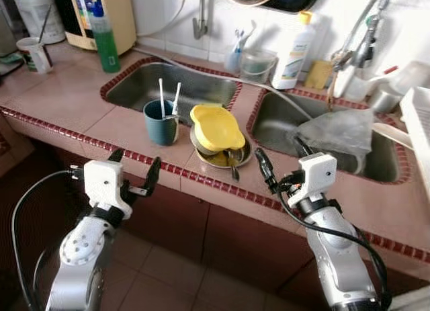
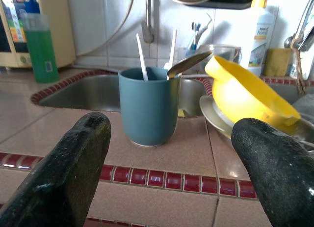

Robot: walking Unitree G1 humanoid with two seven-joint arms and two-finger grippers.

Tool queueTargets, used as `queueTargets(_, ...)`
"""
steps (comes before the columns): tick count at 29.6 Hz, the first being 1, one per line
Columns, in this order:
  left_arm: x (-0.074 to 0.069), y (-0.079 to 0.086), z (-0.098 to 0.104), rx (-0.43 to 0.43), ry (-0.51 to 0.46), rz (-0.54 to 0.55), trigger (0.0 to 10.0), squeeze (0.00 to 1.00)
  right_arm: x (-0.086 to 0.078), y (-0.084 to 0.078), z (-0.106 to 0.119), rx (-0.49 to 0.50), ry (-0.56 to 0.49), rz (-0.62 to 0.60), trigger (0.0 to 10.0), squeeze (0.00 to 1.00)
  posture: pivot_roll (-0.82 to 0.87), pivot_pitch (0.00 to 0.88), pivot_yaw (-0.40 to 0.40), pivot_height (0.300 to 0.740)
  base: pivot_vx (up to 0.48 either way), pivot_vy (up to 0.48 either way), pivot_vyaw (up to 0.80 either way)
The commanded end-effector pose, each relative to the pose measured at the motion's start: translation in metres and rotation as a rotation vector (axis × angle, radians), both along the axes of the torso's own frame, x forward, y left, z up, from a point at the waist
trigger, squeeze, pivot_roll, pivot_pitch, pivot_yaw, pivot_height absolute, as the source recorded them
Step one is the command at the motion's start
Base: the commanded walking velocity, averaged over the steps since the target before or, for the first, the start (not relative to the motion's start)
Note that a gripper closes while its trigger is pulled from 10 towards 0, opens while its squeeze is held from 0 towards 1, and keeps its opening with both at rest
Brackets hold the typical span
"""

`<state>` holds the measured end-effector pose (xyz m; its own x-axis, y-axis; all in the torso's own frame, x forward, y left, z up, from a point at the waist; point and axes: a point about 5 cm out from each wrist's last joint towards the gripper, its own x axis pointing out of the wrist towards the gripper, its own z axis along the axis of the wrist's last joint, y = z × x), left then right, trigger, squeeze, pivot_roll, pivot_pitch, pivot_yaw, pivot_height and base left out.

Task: Kitchen organization

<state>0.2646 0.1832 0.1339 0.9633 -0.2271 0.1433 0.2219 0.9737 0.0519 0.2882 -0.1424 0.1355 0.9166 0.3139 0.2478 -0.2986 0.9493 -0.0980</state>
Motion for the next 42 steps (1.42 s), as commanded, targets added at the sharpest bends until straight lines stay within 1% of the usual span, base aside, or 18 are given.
queueTargets(1,0.001,-0.002,0.005,0.014,-0.023,-0.011,10.0,0.0,0.001,-0.004,0.003,0.002,-0.007,-0.01,10.0,0.0,-0.03,0.025,-0.048,0.74,0.0,0.0,0.0)
queueTargets(5,0.003,-0.013,0.008,0.11,-0.054,-0.085,10.0,0.0,0.0,-0.003,0.002,0.002,0.0,0.002,10.0,0.0,-0.03,0.035,-0.05,0.74,0.0,0.0,0.0)
queueTargets(8,0.005,-0.016,0.009,0.133,-0.059,-0.106,10.0,0.0,0.0,-0.002,0.002,0.002,0.001,0.004,10.0,0.0,-0.03,0.036,-0.048,0.74,0.0,0.0,0.0)
queueTargets(10,0.008,-0.02,0.008,0.175,-0.064,-0.146,10.0,0.0,0.0,-0.002,0.003,0.001,0.001,0.007,10.0,0.0,-0.04,0.044,-0.043,0.74,0.0,0.0,0.0)
queueTargets(12,0.009,-0.021,0.008,0.185,-0.067,-0.154,10.0,0.0,0.0,-0.002,0.003,0.001,0.001,0.008,10.0,0.0,-0.04,0.045,-0.04,0.74,0.0,0.0,0.0)
queueTargets(16,0.017,-0.031,0.01,0.215,-0.084,-0.191,10.0,0.0,-0.001,-0.001,0.003,0.003,0.001,0.012,10.0,0.0,-0.05,0.055,-0.031,0.74,0.0,0.0,0.0)
queueTargets(19,0.023,-0.034,0.012,0.231,-0.094,-0.195,10.0,0.0,-0.003,0.001,0.003,0.006,0.002,0.014,10.0,0.0,-0.06,0.062,-0.023,0.74,0.0,0.0,0.0)
queueTargets(20,0.028,-0.034,0.014,0.233,-0.096,-0.188,10.0,0.0,-0.005,0.002,0.003,0.005,0.002,0.012,10.0,0.0,-0.06,0.071,-0.018,0.74,0.0,0.0,0.0)
queueTargets(21,0.028,-0.034,0.014,0.233,-0.096,-0.188,10.0,0.0,-0.005,0.002,0.003,0.005,0.002,0.012,10.0,0.0,-0.06,0.071,-0.018,0.74,0.0,0.0,0.0)
queueTargets(23,0.034,-0.033,0.017,0.246,-0.105,-0.178,10.0,0.0,-0.008,0.003,0.004,0.008,0.003,0.007,10.0,0.0,-0.07,0.081,-0.016,0.74,0.0,0.0,0.0)
queueTargets(25,0.039,-0.029,0.02,0.249,-0.112,-0.165,10.0,0.0,-0.01,0.003,0.005,0.017,0.007,0.0,10.0,0.0,-0.07,0.092,-0.013,0.74,0.0,0.0,0.0)
queueTargets(26,0.044,-0.025,0.024,0.25,-0.117,-0.149,10.0,0.0,-0.012,0.005,0.006,0.019,0.012,-0.001,10.0,0.0,-0.08,0.103,-0.014,0.74,0.0,0.0,0.0)
queueTargets(28,0.049,-0.022,0.028,0.268,-0.129,-0.137,10.0,0.0,-0.015,0.008,0.006,0.025,0.019,0.022,10.0,0.0,-0.08,0.113,-0.013,0.74,0.0,0.0,0.0)
queueTargets(29,0.053,-0.019,0.03,0.275,-0.134,-0.131,10.0,0.0,-0.02,0.014,0.007,0.03,0.024,0.069,10.0,0.0,-0.08,0.124,-0.012,0.74,0.0,0.0,0.0)
queueTargets(32,0.057,-0.016,0.033,0.289,-0.145,-0.137,10.0,0.0,-0.028,0.021,0.009,0.023,0.034,0.137,10.0,0.0,-0.09,0.142,-0.015,0.74,0.0,0.0,0.0)
queueTargets(33,0.057,-0.016,0.033,0.289,-0.145,-0.137,10.0,0.0,-0.028,0.021,0.009,0.023,0.034,0.137,10.0,0.0,-0.09,0.142,-0.015,0.74,0.0,0.0,0.0)
queueTargets(35,0.062,-0.015,0.036,0.322,-0.155,-0.153,10.0,0.0,-0.038,0.03,0.011,0.02,0.061,0.215,10.0,0.0,-0.09,0.166,-0.017,0.74,0.0,0.0,0.0)
queueTargets(42,0.065,-0.018,0.038,0.345,-0.173,-0.182,10.0,0.0,-0.048,0.034,0.013,0.014,0.085,0.26,10.0,0.0,-0.09,0.191,-0.018,0.74,0.0,0.0,0.0)
